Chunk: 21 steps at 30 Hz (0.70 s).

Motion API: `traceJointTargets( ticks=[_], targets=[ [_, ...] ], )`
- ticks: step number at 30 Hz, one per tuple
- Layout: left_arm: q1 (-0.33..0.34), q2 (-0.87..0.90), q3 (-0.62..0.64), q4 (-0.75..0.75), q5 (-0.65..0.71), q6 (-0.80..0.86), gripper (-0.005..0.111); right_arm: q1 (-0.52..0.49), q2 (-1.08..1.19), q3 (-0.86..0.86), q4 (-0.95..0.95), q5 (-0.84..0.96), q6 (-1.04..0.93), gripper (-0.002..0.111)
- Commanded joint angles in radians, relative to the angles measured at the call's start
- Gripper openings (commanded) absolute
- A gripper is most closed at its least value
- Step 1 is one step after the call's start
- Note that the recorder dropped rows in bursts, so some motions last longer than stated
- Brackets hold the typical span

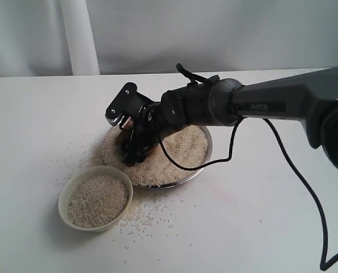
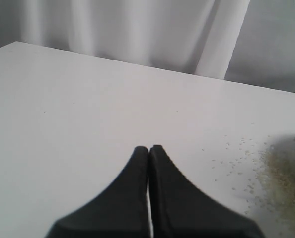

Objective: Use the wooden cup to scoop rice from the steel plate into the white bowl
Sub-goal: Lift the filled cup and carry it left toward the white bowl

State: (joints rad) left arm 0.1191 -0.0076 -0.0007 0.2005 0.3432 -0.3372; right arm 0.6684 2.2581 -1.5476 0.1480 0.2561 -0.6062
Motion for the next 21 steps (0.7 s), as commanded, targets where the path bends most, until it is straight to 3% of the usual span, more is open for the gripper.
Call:
traceJointTargets(
  ticks=[1,18,21],
  targets=[
    [-0.001,0.008,0.001,-0.004,-0.006,-0.002,0.000,-0.018,-0.009,0.070,0.017,-0.087,-0.007,0.000],
    [-0.001,0.008,0.001,-0.004,-0.006,-0.002,0.000,-0.020,-0.179,0.395,0.034,-0.609,0.092,0.000],
    [-0.001,0.008,0.001,-0.004,-0.006,-0.002,0.000,-0.020,-0.195,0.424,0.032,-0.625,0.091,0.000]
  ],
)
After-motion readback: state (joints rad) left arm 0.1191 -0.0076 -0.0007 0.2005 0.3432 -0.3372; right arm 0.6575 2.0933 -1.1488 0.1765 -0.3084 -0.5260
